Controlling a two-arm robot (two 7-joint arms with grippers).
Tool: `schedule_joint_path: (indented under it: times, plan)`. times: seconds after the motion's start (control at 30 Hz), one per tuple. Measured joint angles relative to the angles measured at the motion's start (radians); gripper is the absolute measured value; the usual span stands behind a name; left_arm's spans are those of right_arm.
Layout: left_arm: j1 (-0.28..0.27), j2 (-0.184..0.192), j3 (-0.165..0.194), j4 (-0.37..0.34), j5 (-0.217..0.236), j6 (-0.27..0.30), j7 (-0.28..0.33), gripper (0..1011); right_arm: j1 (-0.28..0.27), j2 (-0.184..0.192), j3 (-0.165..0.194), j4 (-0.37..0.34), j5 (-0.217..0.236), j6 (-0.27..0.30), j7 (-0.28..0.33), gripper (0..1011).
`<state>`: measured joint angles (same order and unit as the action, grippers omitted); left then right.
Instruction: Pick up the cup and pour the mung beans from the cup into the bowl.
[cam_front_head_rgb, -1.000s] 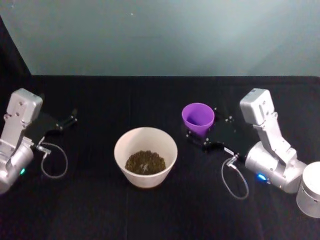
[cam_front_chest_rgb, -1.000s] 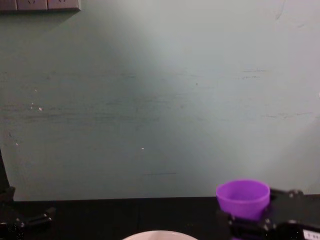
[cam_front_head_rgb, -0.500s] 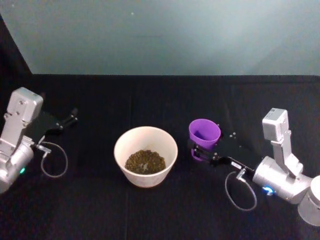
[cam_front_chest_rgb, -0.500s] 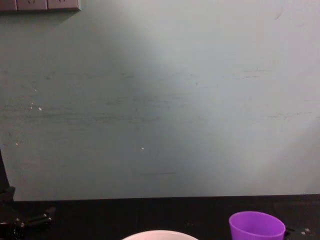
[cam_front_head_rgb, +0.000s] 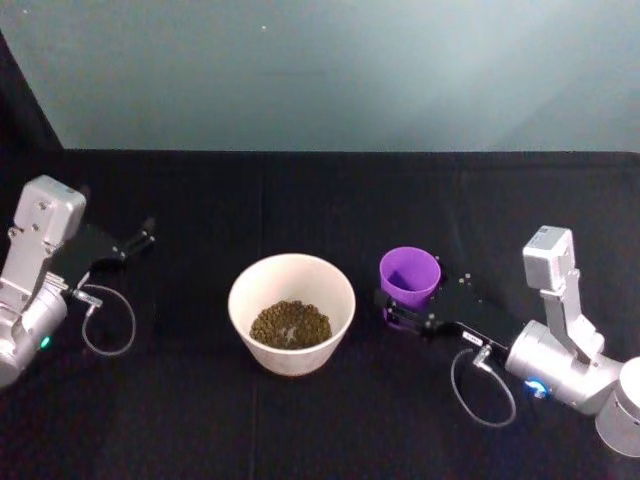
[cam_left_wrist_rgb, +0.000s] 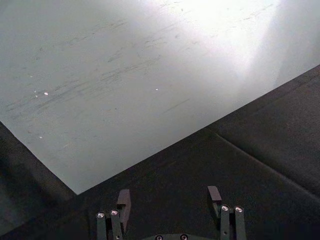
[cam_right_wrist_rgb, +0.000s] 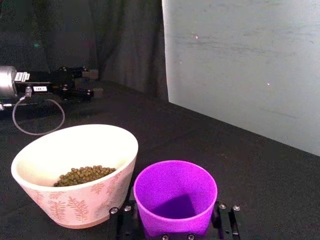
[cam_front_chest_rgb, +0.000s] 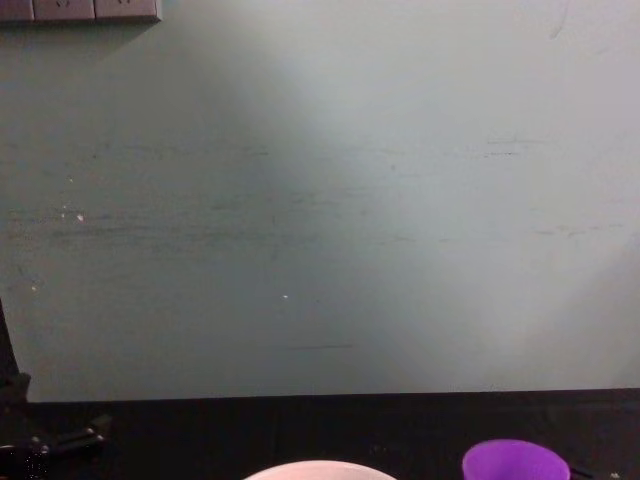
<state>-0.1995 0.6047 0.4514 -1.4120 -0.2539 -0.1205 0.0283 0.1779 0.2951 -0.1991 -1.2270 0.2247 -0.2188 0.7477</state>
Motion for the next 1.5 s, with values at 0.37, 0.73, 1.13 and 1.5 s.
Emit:
schedule_joint_path:
  times: [0.37,0.73,1.13,1.5]
  plan:
    - [0.0,0.0,0.0,0.0,0.0,0.0,0.0,1000,-0.028,0.029,-0.007,-0.101,0.003,0.013,-0.05,1000]
    - [0.0,0.0,0.0,0.0,0.0,0.0,0.0,1000,-0.068,0.047,0.007,-0.333,-0.004,0.116,-0.181,1000]
    - [0.0,0.0,0.0,0.0,0.0,0.0,0.0,1000,-0.051,0.053,0.018,-0.437,-0.009,0.256,-0.306,1000]
    - [0.0,0.0,0.0,0.0,0.0,0.0,0.0,1000,-0.07,0.056,0.068,-0.406,-0.033,0.325,-0.475,1000]
